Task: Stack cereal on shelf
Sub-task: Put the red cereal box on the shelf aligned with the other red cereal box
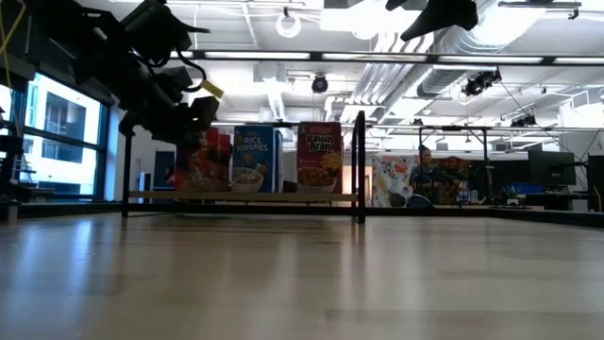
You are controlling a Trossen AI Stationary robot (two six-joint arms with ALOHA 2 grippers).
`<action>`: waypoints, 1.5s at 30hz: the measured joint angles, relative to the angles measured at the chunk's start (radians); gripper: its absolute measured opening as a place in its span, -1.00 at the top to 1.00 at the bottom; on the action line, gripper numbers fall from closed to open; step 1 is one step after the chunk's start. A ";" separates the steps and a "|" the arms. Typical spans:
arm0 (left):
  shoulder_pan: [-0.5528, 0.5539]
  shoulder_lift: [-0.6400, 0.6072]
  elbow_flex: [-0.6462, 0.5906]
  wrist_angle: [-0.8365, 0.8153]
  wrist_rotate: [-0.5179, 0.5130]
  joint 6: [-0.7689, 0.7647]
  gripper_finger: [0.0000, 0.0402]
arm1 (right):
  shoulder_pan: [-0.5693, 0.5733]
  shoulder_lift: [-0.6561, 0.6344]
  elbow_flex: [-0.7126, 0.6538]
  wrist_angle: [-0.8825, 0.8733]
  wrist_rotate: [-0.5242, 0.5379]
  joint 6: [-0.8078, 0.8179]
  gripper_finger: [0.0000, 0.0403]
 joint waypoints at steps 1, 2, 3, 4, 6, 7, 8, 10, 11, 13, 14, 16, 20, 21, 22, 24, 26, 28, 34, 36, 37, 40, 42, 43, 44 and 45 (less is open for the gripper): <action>0.000 -0.002 0.000 0.003 0.006 -0.006 1.00 | 0.000 0.000 0.000 0.000 0.000 0.000 -0.45; 0.000 -0.004 0.000 0.000 0.007 -0.017 1.00 | 0.000 0.000 0.000 0.000 0.000 0.000 -0.45; -0.002 -0.004 0.000 0.001 0.008 -0.033 1.00 | 0.000 0.000 0.000 0.000 0.000 0.000 -0.45; -0.006 -0.004 0.000 0.001 0.008 -0.054 1.00 | 0.000 0.000 0.000 0.000 0.000 0.001 -0.45; -0.013 -0.002 0.000 -0.001 0.009 -0.093 1.00 | 0.000 0.000 0.000 0.001 0.000 0.001 -0.45; -0.019 -0.002 0.000 -0.003 0.010 -0.109 1.00 | 0.000 0.000 0.000 0.000 0.000 0.001 -0.45; -0.025 -0.002 0.000 -0.003 0.010 -0.124 1.00 | 0.000 0.000 0.000 0.000 0.000 0.001 -0.45; -0.037 -0.002 0.000 -0.005 0.010 -0.161 1.00 | 0.000 0.000 0.000 0.000 0.002 0.002 -0.45; -0.043 -0.005 0.002 -0.013 0.010 -0.182 1.00 | 0.000 0.000 0.000 0.000 0.003 0.001 -0.45; -0.052 -0.008 0.021 -0.054 0.010 -0.225 1.00 | 0.000 0.000 0.000 0.001 0.003 0.000 -0.45; -0.056 -0.007 0.035 -0.077 0.011 -0.249 1.00 | 0.000 0.000 0.000 0.001 0.003 -0.001 -0.45; -0.062 -0.007 0.066 -0.139 0.011 -0.289 1.00 | 0.000 0.000 0.000 0.001 0.003 -0.001 -0.45; -0.068 -0.007 0.165 -0.321 0.036 -0.400 1.00 | 0.000 0.000 0.000 0.001 0.003 -0.001 -0.45; -0.068 -0.007 0.195 -0.391 0.039 -0.442 1.00 | 0.000 0.000 0.000 0.001 0.003 -0.001 -0.45; -0.068 -0.007 0.222 -0.460 0.037 -0.489 1.00 | 0.000 0.000 0.000 0.000 0.003 -0.001 -0.45; -0.077 -0.007 0.257 -0.571 0.008 -0.631 1.00 | 0.000 0.000 0.000 0.001 0.007 -0.001 -0.45; -0.099 -0.008 0.263 -0.636 -0.045 -0.818 1.00 | 0.000 0.000 0.000 0.000 0.012 -0.001 -0.45; -0.134 -0.007 0.262 -0.678 -0.086 -0.993 1.00 | 0.000 0.000 0.000 0.000 0.015 -0.002 -0.45; -0.238 0.050 0.263 -0.665 -0.147 -1.340 1.00 | 0.000 0.000 0.000 0.000 0.015 -0.029 -0.45; -0.261 0.085 0.263 -0.667 -0.164 -1.481 1.00 | 0.000 0.000 0.000 -0.002 0.015 -0.032 -0.45; -0.269 0.104 0.262 -0.668 -0.173 -1.547 1.00 | 0.000 0.000 0.000 -0.002 0.015 -0.032 -0.45; -0.276 0.171 0.261 -0.650 -0.179 -1.659 1.00 | 0.000 0.000 0.000 -0.007 0.014 -0.039 -0.45; -0.262 0.218 0.262 -0.590 -0.184 -1.664 1.00 | 0.000 0.000 0.000 -0.007 0.008 -0.047 -0.45; -0.253 0.237 0.262 -0.568 -0.184 -1.664 1.00 | 0.000 0.000 0.000 -0.007 0.007 -0.047 -0.45; -0.243 0.253 0.262 -0.557 -0.184 -1.661 1.00 | 0.000 0.000 0.000 -0.008 0.007 -0.047 -0.45; -0.234 0.266 0.262 -0.537 -0.182 -1.658 1.00 | 0.000 0.000 0.000 -0.008 0.007 -0.047 -0.45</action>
